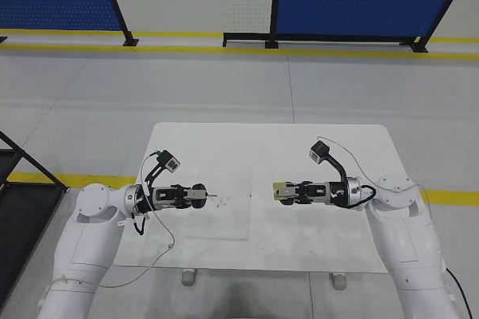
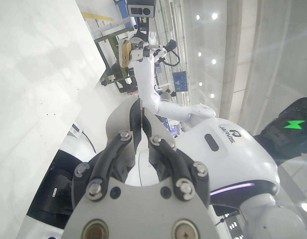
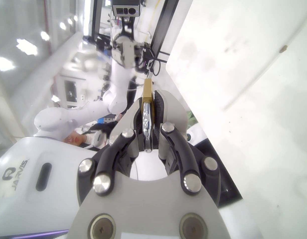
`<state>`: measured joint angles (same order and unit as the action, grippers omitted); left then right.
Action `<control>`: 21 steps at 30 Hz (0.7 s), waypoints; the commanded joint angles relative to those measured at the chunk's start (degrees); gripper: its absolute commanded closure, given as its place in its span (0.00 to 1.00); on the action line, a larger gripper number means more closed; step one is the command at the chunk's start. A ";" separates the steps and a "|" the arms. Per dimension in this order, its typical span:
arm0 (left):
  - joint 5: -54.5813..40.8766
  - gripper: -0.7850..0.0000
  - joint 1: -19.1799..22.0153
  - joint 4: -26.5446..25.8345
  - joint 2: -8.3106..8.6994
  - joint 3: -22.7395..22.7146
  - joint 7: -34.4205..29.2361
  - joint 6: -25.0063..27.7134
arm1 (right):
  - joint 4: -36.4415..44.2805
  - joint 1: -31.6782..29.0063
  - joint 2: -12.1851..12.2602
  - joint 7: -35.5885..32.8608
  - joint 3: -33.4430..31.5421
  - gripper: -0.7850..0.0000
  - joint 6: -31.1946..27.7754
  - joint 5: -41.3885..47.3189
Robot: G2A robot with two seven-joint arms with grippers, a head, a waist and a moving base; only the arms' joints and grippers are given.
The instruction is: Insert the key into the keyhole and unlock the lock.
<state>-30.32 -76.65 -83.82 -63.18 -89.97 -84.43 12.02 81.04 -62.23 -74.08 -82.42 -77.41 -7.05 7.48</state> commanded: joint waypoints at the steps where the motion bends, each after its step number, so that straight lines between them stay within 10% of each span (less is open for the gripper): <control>1: 0.00 1.00 0.00 0.00 0.00 0.00 0.00 0.00 | 0.00 0.00 0.00 0.00 0.00 1.00 0.00 0.00; 21: 0.00 1.00 0.00 0.00 0.00 0.00 0.00 0.00 | 0.35 -2.40 0.06 8.27 2.48 1.00 -6.39 7.81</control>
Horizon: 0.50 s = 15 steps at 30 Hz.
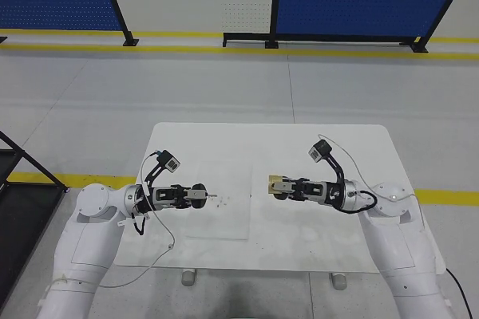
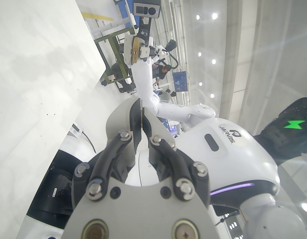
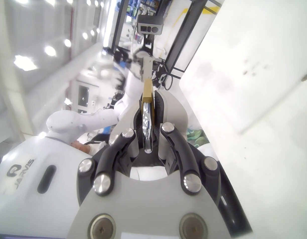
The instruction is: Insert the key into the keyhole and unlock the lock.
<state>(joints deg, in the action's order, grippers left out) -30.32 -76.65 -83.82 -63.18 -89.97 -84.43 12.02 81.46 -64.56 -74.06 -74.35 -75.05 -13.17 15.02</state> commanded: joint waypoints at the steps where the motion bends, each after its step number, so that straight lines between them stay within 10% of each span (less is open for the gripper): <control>1: 0.00 1.00 0.00 0.00 0.00 0.00 0.00 0.00 | -0.13 -0.13 0.07 0.47 0.23 1.00 -0.52 0.69; 15: 0.00 1.00 0.00 0.00 0.00 0.00 0.00 0.00 | -1.30 -0.44 0.52 1.36 0.81 1.00 -1.25 2.13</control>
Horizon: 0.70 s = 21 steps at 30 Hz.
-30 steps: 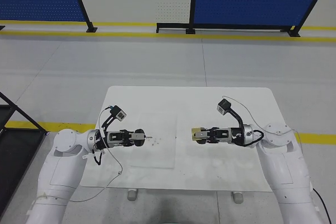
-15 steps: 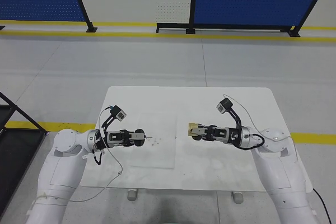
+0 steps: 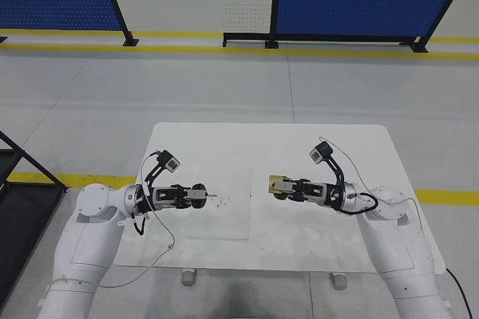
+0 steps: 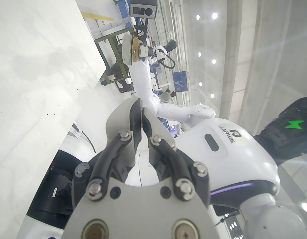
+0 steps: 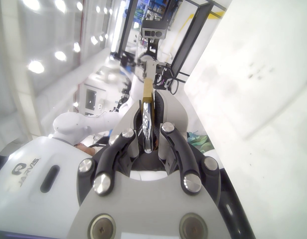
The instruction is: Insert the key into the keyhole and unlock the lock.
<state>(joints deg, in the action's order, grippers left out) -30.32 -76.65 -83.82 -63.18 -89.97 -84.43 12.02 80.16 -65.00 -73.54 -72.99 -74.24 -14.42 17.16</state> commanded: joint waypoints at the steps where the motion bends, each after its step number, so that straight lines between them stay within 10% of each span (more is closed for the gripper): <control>1: 0.00 1.00 0.00 0.00 0.00 0.00 0.00 0.00 | 0.00 0.00 0.00 0.01 0.00 1.00 -0.01 -0.01; 21: 9.38 1.00 -2.19 -9.53 -0.57 8.13 17.29 4.12 | 0.00 0.00 0.00 0.01 0.00 1.00 -0.01 -0.01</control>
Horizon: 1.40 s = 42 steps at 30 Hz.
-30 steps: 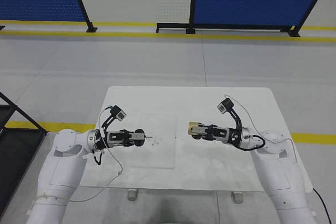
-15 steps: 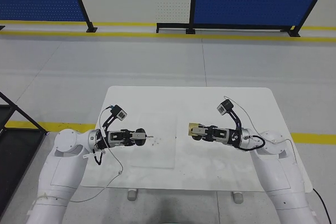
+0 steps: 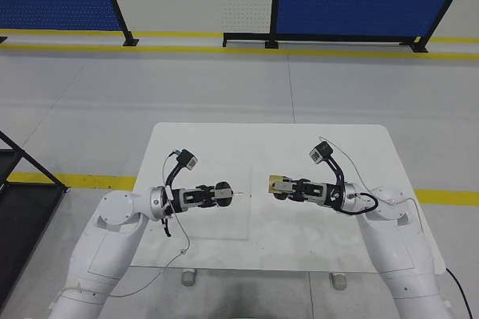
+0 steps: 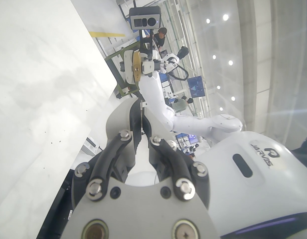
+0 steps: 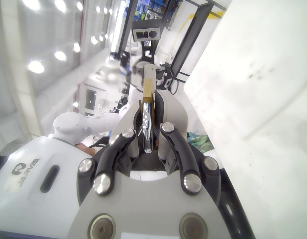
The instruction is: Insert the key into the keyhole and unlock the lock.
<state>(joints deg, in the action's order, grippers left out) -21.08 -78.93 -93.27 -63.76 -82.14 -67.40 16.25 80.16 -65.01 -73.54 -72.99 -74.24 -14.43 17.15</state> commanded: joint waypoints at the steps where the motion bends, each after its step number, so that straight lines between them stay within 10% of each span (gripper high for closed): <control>1: 0.37 1.00 0.23 -0.10 0.02 0.59 0.41 -0.36 | 0.00 0.00 0.00 0.00 0.00 1.00 0.00 0.00; 42: -6.68 1.00 7.07 6.36 -0.19 9.98 -0.30 -3.04 | -0.16 0.19 1.35 -1.56 3.31 1.00 2.79 4.09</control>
<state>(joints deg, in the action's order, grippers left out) -27.66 -72.00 -87.01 -63.94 -72.31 -67.75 13.27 79.99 -64.82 -72.19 -74.55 -70.93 -11.64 21.24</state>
